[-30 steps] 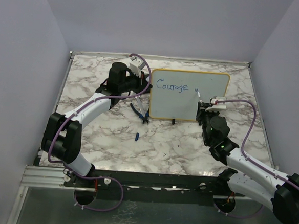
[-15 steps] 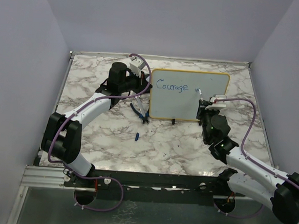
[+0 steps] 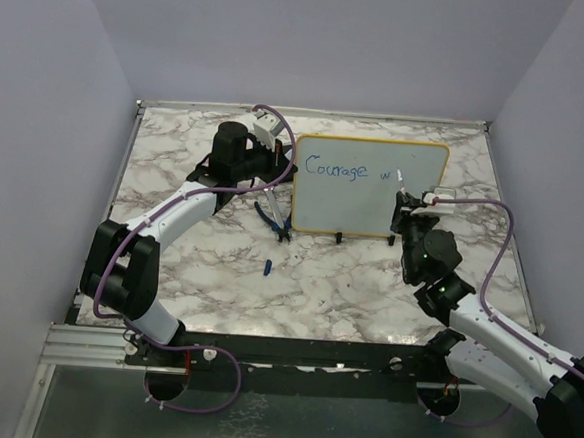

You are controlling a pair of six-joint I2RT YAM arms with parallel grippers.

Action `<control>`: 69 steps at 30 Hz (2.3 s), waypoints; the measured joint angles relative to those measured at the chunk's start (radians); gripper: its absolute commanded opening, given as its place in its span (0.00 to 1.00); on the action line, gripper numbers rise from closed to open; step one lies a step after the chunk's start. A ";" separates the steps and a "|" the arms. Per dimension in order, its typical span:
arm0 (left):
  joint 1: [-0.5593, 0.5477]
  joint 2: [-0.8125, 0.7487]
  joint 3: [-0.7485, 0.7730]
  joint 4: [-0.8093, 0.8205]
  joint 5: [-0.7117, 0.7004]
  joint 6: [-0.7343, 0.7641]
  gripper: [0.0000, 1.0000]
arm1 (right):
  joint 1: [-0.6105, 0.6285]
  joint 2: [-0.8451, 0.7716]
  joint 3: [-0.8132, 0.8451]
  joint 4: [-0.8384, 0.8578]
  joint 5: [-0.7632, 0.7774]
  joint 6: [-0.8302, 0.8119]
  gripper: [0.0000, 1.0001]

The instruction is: Write a sentence on the whiteboard

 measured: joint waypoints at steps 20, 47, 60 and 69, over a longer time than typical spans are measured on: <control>-0.001 -0.002 0.000 -0.004 0.000 0.000 0.00 | -0.007 0.068 0.000 -0.010 0.020 0.018 0.01; -0.001 -0.004 0.000 -0.006 0.000 0.001 0.00 | -0.014 0.048 -0.019 -0.071 0.019 0.093 0.01; -0.002 -0.009 0.000 -0.014 0.000 0.001 0.00 | -0.019 -0.008 -0.016 -0.060 0.003 0.049 0.01; -0.002 -0.010 0.000 -0.015 0.000 0.001 0.00 | -0.019 0.027 -0.014 -0.031 -0.001 0.019 0.01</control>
